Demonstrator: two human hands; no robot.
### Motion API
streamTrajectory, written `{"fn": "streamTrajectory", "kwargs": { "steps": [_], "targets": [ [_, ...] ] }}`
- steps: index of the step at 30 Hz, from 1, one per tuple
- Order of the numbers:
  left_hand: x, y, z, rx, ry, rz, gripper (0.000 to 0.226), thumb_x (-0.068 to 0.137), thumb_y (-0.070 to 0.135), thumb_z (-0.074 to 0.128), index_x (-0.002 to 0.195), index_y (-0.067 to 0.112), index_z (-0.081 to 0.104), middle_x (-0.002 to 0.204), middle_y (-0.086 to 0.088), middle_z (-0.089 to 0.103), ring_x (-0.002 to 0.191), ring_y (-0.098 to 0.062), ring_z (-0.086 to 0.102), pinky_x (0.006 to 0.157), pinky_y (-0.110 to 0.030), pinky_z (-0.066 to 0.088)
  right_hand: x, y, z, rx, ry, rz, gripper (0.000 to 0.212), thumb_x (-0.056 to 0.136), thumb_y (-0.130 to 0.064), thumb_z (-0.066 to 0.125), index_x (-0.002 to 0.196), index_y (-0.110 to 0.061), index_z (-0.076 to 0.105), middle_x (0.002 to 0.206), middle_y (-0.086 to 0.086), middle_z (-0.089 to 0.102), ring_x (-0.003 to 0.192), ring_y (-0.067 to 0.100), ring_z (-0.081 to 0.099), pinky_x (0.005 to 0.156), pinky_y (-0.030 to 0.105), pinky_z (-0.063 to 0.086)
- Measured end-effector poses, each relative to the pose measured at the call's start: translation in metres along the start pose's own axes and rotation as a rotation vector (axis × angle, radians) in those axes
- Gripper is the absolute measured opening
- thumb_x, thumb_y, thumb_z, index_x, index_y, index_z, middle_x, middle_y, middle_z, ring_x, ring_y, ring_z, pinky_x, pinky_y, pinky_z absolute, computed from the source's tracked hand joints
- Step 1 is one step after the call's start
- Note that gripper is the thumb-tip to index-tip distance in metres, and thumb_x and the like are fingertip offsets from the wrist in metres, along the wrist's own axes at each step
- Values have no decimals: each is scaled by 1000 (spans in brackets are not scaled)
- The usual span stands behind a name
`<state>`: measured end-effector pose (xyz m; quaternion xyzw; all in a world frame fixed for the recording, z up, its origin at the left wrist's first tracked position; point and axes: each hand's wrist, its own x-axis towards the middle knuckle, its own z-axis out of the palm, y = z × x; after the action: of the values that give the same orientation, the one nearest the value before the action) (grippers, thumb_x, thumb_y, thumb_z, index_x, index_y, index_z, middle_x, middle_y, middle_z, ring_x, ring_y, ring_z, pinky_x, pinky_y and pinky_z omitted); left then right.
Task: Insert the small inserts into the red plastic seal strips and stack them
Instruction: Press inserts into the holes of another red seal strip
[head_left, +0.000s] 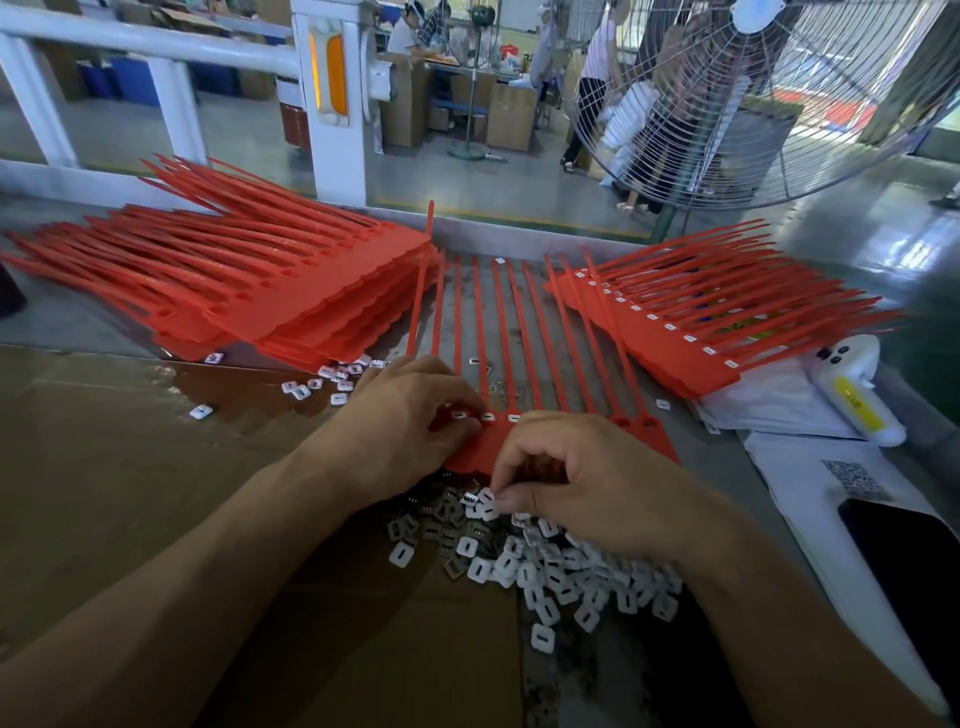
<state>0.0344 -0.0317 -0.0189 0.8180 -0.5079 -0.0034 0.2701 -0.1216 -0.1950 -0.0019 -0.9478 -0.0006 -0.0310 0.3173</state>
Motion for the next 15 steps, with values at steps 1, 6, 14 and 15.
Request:
{"fn": "streamTrajectory", "kwargs": {
  "steps": [1,6,14,15],
  "targets": [
    [0,0,0,2,-3,-1,25,96,41,62,119,36,71,121,13,59,119,-10,51,107,-44,41,0,1,0,36,33,7,8,90,-28,79,89,-33,72,92,-23,68,84,0,64,72,10,44],
    [1,-1,0,9,-19,-5,24,97,43,60,119,38,70,123,15,57,120,-9,49,108,-43,40,4,22,-8,96,419,174,12,92,-27,77,89,-38,75,89,-25,71,83,-5,66,71,21,45],
    [0,-2,0,8,-21,-3,24,97,45,60,119,41,69,123,18,56,121,-7,48,110,-44,39,6,43,-13,104,515,442,9,93,-25,75,89,-34,76,93,-19,72,91,-3,65,82,30,50],
    [0,-2,0,6,-17,-2,24,97,45,60,119,41,69,123,18,56,121,-7,48,110,-45,39,7,43,-12,95,514,444,9,92,-25,75,89,-33,76,93,-19,73,91,-2,65,82,30,50]
  ]
}}
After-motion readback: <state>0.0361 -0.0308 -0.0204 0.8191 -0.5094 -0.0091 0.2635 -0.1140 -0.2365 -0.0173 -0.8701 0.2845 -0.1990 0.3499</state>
